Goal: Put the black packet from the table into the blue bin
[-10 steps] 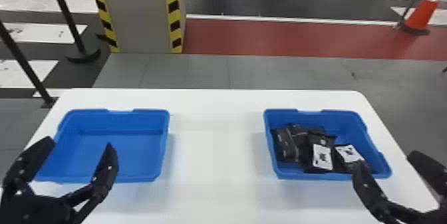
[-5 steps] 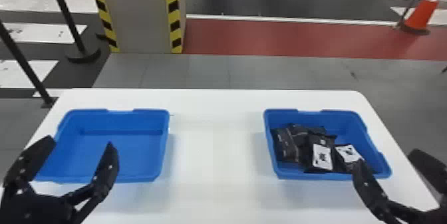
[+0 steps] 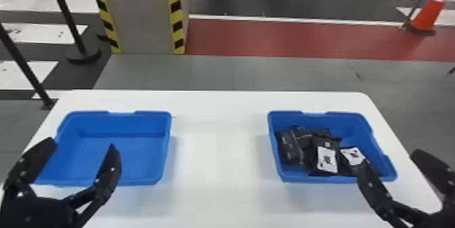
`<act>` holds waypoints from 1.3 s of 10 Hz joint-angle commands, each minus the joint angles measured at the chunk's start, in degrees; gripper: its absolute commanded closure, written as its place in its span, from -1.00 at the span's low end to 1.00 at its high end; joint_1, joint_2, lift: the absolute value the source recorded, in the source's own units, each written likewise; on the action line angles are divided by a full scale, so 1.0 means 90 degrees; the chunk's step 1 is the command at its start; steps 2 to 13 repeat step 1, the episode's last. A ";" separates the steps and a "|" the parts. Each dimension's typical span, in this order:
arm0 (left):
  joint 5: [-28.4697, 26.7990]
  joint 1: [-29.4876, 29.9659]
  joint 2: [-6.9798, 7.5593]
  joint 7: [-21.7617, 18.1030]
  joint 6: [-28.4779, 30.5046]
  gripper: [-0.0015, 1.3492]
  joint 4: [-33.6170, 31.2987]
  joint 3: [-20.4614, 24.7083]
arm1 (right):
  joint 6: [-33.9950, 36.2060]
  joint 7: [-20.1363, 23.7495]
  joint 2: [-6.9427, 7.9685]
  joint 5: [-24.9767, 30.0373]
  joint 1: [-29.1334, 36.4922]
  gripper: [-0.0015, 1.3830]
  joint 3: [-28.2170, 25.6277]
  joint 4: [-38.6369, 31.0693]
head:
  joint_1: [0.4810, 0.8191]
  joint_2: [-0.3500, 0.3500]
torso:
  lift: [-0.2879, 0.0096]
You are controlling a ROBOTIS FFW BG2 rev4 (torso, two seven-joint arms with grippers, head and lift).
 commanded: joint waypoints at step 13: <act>0.0000 -0.0011 0.0000 0.0000 0.0000 -0.83 0.0000 0.0000 | -0.0011 -0.0008 0.0000 0.0000 -0.0002 -0.75 0.0000 -0.0015 | 0.27 -0.16 | 0.20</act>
